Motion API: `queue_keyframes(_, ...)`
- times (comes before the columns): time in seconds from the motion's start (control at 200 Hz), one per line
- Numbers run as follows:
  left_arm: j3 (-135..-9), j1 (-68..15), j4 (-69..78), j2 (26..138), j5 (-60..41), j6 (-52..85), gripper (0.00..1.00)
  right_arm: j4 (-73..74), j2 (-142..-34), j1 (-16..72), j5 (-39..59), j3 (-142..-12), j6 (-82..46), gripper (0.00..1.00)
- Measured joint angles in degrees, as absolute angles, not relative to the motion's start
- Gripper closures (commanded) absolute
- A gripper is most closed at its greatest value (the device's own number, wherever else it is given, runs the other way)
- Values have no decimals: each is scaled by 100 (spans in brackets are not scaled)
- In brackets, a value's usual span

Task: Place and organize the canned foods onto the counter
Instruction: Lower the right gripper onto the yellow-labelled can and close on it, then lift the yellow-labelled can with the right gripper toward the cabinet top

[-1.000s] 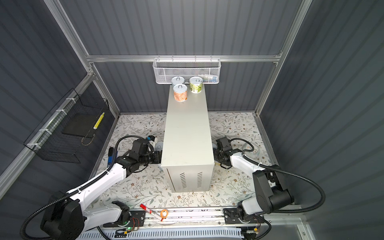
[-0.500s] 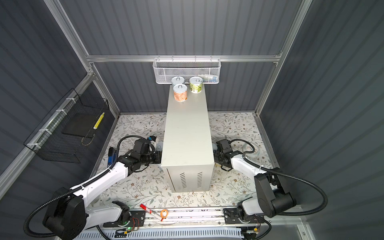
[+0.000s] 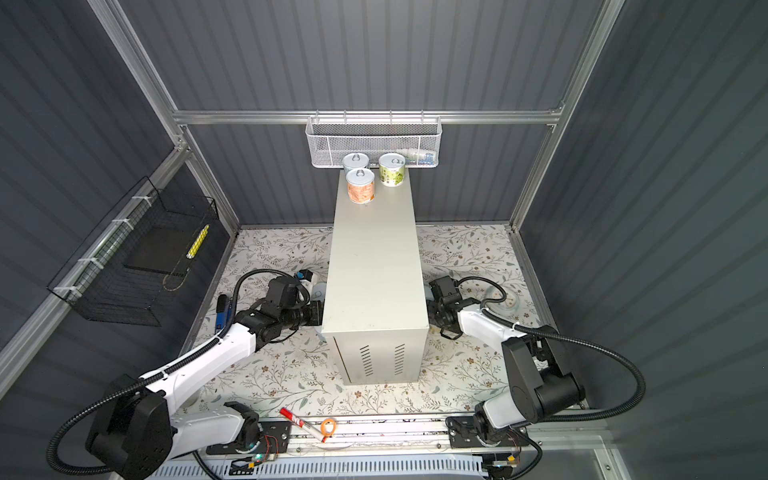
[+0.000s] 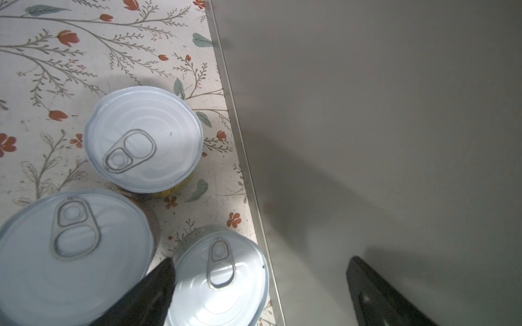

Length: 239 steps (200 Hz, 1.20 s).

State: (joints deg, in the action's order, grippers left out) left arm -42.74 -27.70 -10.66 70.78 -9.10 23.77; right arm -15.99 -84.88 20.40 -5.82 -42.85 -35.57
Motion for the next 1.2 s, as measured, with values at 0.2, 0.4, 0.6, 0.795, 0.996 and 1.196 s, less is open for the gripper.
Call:
queue_keyframes(0.2,-4274,-2770,-987,7157,-937,2362,3,-1800,-8584,2073,-582,-4431,-3533,23)
queue_keyframes(0.4,-4274,-2770,-958,7227,-969,2359,3,-2029,-8499,2110,-563,-4431,-3533,63)
queue_keyframes(0.6,-4276,-2770,-930,7347,-969,2359,3,-2480,-8036,2110,-392,-4244,-3553,100)
queue_keyframes(0.795,-4401,-2770,-1068,7347,-915,2292,3,-3393,-6921,2121,-207,-4276,-3459,100)
queue_keyframes(0.996,-4560,-2766,-1302,7175,-727,2185,3,-4703,-5625,2119,-270,-5271,-3203,100)
queue_keyframes(1.196,-4932,-2624,-1754,7026,-556,2043,2,-5959,-5566,2099,-611,-7321,-2657,100)
